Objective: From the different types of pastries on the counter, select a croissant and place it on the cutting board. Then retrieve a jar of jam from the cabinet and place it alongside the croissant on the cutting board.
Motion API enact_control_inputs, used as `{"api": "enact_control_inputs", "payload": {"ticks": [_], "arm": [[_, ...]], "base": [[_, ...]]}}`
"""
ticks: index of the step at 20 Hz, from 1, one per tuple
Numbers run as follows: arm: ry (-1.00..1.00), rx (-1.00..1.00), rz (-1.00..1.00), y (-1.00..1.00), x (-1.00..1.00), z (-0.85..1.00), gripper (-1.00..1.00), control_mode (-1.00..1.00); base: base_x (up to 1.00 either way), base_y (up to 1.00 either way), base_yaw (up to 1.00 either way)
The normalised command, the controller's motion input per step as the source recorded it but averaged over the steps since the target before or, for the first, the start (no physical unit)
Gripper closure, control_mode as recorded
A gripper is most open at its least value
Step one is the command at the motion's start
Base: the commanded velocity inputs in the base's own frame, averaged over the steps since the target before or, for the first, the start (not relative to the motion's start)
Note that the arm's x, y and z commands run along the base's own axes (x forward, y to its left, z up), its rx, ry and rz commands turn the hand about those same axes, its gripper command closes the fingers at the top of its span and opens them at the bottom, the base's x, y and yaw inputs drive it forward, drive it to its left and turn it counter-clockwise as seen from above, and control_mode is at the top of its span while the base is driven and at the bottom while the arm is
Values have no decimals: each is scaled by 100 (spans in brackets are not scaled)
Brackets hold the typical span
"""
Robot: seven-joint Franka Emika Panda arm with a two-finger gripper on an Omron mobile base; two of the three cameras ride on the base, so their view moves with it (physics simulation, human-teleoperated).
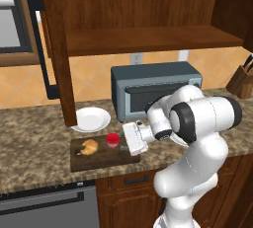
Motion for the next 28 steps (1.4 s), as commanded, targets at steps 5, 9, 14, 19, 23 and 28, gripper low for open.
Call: {"api": "enact_control_inputs", "payload": {"ticks": [5,9,14,19,23,28], "arm": [[-11,9,-11,-40,-10,12,-100,-100],[-6,7,-14,-29,-9,2,-100,-100],[-9,10,-22,-24,-47,26,-100,-100],[-2,17,-30,-12,-71,39,-100,-100],[13,18,-34,1,-100,32,-100,-100],[27,5,-34,30,-99,24,-100,-100]], "base": [[0,0,0],[0,0,0],[0,0,0],[0,0,0],[0,0,0],[0,0,0]]}}
